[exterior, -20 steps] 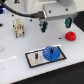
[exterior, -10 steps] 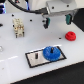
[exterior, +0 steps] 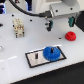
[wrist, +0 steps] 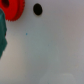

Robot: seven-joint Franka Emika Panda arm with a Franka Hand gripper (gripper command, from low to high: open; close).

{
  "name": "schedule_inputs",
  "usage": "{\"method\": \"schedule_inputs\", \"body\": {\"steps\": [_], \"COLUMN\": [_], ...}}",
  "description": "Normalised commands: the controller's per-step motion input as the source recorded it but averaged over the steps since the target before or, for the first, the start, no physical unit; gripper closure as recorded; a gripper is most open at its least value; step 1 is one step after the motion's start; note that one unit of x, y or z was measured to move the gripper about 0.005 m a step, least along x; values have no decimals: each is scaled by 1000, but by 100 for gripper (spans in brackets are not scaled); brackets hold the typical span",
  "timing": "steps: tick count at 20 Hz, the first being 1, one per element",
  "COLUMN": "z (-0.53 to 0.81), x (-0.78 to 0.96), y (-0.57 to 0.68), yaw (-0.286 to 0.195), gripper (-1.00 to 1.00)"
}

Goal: Insert the blue gear onto the right peg, followed by the red gear

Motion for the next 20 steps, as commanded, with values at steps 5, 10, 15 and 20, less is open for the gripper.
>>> {"method": "schedule_inputs", "body": {"steps": [5,10,15,20], "z": [19,67,51,13], "x": [121,194,303,232], "y": [315,303,337,390], "yaw": [0,0,0,0], "gripper": [-100,-100,-100,-100]}}
